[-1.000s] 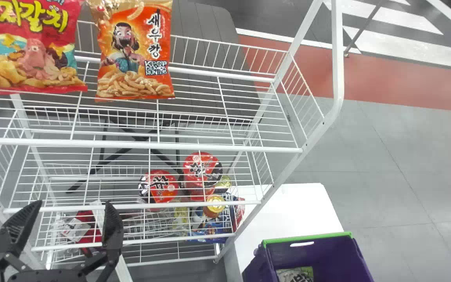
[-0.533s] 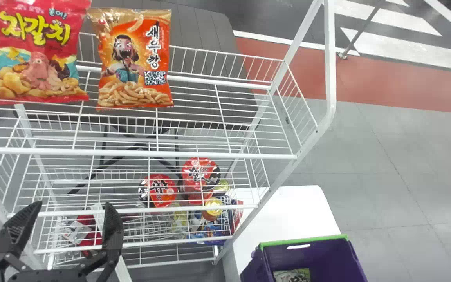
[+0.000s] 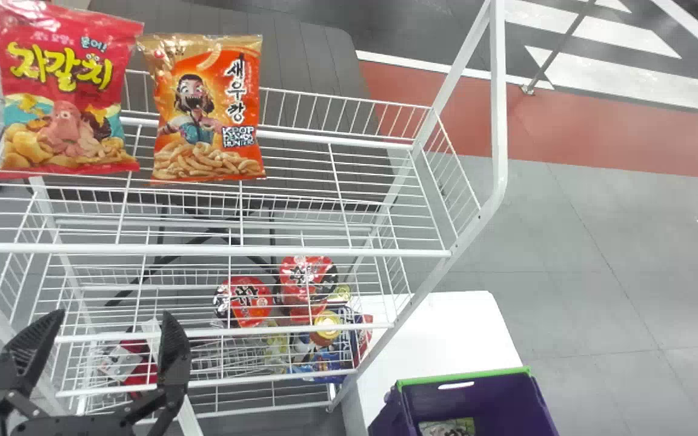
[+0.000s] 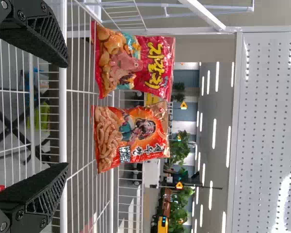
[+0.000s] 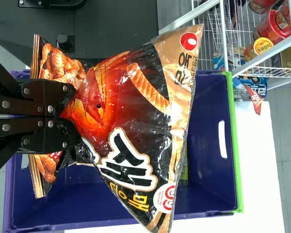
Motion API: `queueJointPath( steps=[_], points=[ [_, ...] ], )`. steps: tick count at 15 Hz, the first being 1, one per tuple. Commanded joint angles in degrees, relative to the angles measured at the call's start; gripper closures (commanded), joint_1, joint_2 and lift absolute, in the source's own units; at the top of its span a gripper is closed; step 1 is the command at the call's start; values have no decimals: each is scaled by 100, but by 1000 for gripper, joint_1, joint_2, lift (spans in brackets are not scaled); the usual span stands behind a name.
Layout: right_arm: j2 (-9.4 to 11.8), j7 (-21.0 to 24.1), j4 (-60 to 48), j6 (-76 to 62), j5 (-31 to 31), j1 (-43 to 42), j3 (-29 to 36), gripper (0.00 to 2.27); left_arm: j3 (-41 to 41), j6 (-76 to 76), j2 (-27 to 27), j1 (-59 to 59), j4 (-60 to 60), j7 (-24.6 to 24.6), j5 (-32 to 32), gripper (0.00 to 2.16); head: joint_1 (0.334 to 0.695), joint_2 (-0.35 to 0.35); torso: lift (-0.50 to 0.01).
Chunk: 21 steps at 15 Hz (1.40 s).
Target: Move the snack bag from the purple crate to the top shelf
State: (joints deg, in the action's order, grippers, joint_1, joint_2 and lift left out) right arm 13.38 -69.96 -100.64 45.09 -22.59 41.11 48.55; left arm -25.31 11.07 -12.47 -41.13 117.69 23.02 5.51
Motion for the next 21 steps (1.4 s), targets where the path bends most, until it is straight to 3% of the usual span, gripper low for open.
queueJointPath(
  steps=[1, 17, 21],
  points=[
    [-2, 0, 0, 5, 0, -6, -4, 1889, 9, 4, 7, 0, -1, 1, -14, 87, 695, -350, -23],
    [15, -18, -35, 321, 0, -77, -39, 1889, 44, -13, 25, 17, -27, -17, -50, 83, 695, -350, 8],
    [-125, -571, -650, 75, 351, -94, 233, 1899, 27, -13, 7, 8, -27, -17, -50, 83, 695, -350, 8]
  ],
)
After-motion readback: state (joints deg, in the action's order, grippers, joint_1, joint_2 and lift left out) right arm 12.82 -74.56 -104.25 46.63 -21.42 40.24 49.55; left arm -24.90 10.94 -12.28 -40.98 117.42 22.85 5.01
